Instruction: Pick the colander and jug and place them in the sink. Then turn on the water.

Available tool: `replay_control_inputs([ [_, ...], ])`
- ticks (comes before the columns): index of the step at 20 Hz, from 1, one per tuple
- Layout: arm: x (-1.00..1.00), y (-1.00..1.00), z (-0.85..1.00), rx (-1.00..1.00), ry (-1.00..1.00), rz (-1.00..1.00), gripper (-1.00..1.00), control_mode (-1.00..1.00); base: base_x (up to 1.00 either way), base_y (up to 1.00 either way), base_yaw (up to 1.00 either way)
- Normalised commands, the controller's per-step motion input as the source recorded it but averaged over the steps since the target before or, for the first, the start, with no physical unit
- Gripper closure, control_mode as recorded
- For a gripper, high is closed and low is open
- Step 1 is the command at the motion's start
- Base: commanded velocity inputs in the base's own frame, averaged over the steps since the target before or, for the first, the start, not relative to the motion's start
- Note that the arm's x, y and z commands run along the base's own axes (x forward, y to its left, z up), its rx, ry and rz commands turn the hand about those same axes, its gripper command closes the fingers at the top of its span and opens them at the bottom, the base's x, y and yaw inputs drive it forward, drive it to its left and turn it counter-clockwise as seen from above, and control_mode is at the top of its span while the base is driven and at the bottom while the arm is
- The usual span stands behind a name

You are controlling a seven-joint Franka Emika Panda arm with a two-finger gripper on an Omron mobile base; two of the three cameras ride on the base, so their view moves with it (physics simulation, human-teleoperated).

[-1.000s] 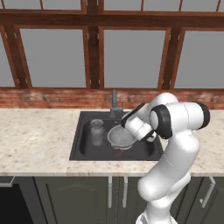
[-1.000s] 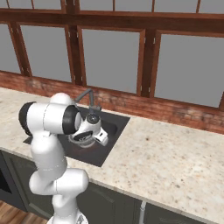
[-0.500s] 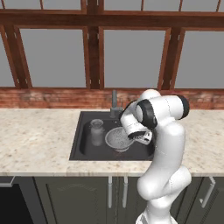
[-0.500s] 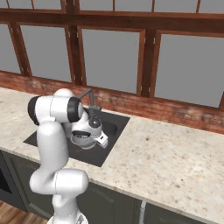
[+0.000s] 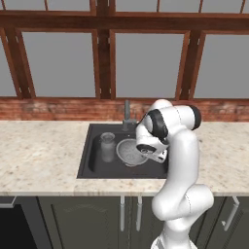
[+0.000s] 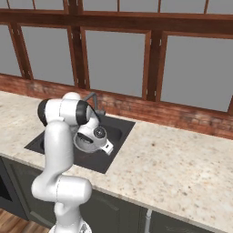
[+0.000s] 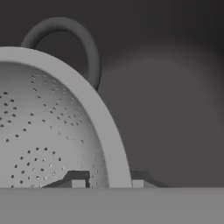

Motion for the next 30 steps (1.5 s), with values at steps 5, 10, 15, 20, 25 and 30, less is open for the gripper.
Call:
replay_control_inputs([
  [5, 0.08, 0.02, -0.14, 0.0, -0.01, 0.0, -1.0, -1.0, 0.0, 0.0, 0.0],
  [10, -0.03, -0.06, 0.24, 0.0, -0.03, 0.0, -1.0, -1.0, 0.0, 0.0, 0.0],
  [15, -0.01, 0.0, 0.55, 0.0, -0.09, 0.0, -1.0, -1.0, 0.0, 0.0, 0.0],
  [20, -0.05, -0.04, 0.57, 0.01, -0.09, 0.0, -1.0, -1.0, 0.0, 0.0, 0.0],
  [25, -0.24, -0.19, 0.32, 0.08, -0.12, 0.01, -1.0, -1.0, 0.0, 0.0, 0.0],
  [30, -0.23, -0.06, 0.34, 0.01, -0.21, 0.04, -1.0, -1.0, 0.0, 0.0, 0.0],
])
